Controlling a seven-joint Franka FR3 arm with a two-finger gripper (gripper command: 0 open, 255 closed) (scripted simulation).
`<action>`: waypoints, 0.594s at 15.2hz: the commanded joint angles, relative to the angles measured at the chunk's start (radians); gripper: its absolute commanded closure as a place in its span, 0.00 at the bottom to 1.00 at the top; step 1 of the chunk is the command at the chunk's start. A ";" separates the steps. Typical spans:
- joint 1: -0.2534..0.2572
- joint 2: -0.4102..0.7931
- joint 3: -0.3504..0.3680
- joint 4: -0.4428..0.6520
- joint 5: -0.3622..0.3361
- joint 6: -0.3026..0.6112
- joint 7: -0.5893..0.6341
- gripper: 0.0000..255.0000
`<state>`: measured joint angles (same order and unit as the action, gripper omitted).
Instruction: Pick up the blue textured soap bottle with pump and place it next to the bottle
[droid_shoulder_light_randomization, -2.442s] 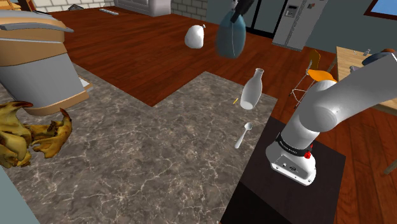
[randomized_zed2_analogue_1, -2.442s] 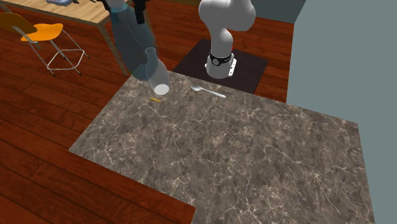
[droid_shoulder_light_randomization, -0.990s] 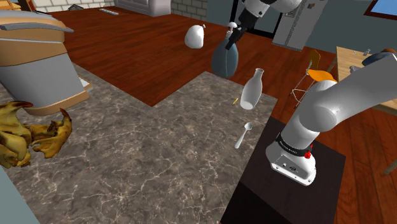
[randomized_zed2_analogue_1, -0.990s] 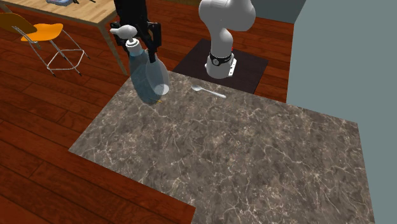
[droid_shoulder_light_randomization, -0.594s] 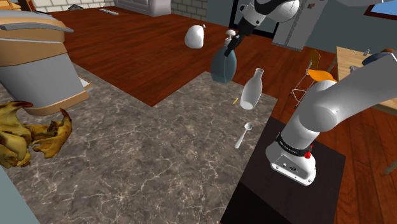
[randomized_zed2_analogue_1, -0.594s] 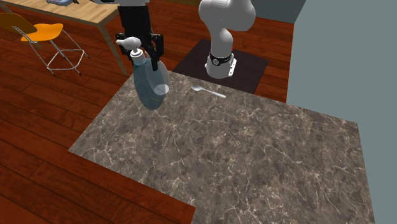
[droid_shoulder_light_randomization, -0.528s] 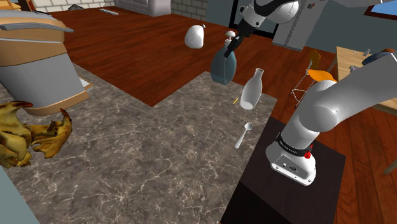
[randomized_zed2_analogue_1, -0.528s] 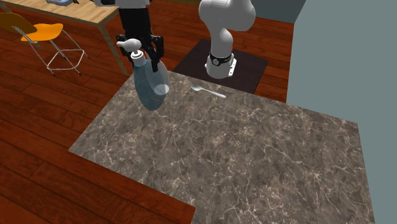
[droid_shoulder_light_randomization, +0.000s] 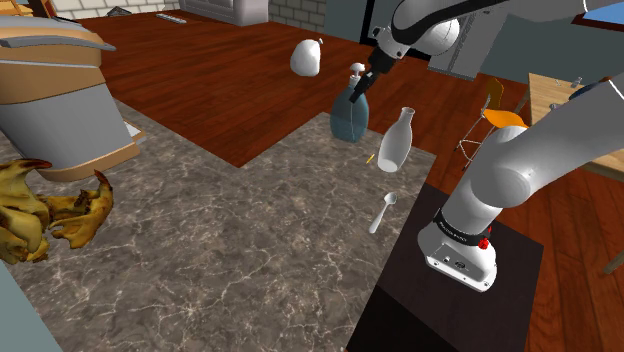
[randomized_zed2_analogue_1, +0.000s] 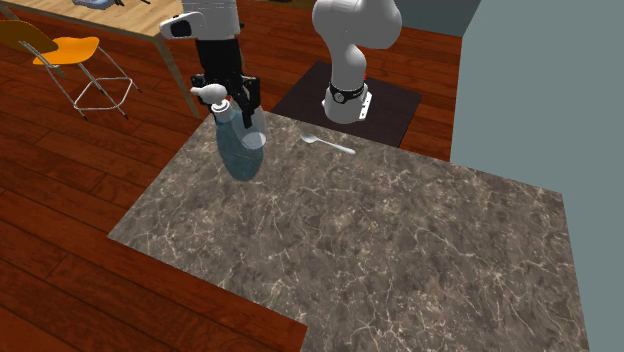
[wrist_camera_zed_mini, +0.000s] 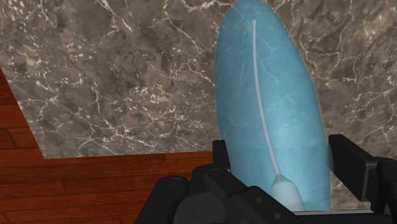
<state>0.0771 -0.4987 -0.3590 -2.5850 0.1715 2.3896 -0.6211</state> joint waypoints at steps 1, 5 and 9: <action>0.005 0.010 -0.005 -0.020 0.008 0.031 -0.010 1.00; 0.019 0.039 -0.021 -0.052 0.028 0.090 -0.037 1.00; 0.039 0.073 -0.041 -0.080 0.054 0.150 -0.069 1.00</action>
<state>0.1108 -0.4326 -0.3955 -2.6564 0.2187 2.5231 -0.6822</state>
